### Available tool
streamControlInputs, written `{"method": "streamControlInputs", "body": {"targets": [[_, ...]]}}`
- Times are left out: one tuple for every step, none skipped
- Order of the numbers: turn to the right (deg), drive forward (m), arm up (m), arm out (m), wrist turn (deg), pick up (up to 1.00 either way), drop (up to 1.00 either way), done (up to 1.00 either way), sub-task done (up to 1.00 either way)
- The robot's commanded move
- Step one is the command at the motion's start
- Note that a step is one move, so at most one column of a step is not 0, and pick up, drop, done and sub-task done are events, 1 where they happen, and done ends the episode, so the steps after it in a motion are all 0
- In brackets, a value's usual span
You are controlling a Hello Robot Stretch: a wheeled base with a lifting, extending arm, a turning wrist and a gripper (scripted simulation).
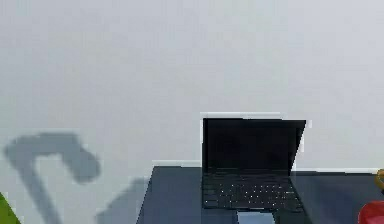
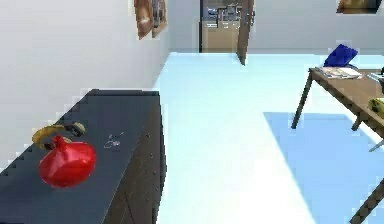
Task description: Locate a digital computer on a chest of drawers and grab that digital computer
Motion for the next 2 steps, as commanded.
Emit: {"method": "streamControlInputs", "body": {"targets": [[-45.0,0.00,0.00,0.00,0.0,0.00,0.00,0.00,0.00],[-21.0,0.00,0.00,0.00,0.0,0.00,0.00,0.00,0.00]]}}
